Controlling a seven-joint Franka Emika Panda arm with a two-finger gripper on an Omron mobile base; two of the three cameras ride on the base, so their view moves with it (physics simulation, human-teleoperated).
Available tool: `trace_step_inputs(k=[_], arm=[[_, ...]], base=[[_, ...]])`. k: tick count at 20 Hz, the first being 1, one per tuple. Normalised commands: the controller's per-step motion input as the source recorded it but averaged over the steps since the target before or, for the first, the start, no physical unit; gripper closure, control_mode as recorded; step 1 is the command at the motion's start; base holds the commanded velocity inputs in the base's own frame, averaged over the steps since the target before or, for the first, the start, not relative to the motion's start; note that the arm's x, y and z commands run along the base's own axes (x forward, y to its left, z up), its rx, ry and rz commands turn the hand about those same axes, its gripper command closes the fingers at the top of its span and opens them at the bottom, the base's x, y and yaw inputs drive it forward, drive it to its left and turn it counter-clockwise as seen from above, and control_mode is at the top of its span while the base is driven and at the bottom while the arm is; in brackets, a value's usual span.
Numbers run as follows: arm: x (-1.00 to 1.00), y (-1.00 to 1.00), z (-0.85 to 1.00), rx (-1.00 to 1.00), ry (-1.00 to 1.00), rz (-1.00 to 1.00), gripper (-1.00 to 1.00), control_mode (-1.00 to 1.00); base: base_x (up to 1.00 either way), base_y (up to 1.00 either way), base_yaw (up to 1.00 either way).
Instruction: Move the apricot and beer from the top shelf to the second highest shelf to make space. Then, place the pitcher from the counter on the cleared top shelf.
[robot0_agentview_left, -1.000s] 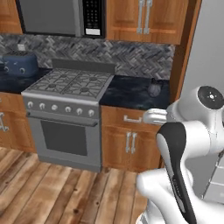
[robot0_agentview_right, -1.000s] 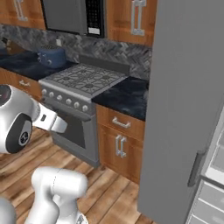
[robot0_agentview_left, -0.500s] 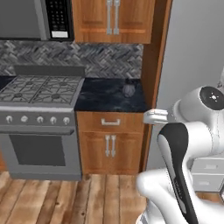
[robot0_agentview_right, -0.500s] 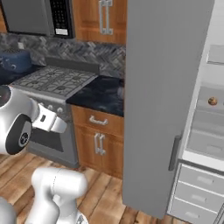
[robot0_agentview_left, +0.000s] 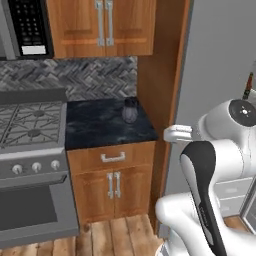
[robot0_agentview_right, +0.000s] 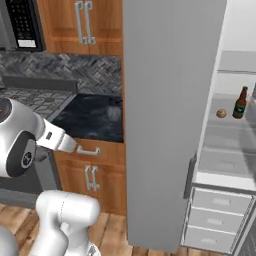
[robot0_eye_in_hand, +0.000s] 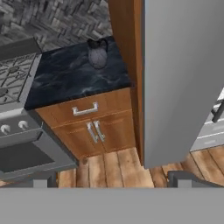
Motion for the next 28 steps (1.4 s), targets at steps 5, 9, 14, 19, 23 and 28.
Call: trace_step_inputs(k=[5,9,14,19,23,28], arm=[[0.00,0.00,0.00,0.00,0.00,0.00,-1.00,1.00],[0.00,0.00,0.00,0.00,0.00,0.00,-1.00,1.00],[0.00,0.00,0.00,0.00,0.00,0.00,-1.00,1.00],[0.00,0.00,0.00,0.00,0.00,0.00,-1.00,1.00],[0.00,0.00,0.00,0.00,0.00,0.00,-1.00,1.00],[0.07,0.00,-0.03,0.00,0.00,-0.05,-1.00,-1.00]], base=[[0.68,0.82,-0.42],[0.63,0.91,-0.40],[0.64,0.77,-0.39],[0.68,0.50,-0.40],[0.69,0.37,-0.37],[0.44,0.07,-0.25]])
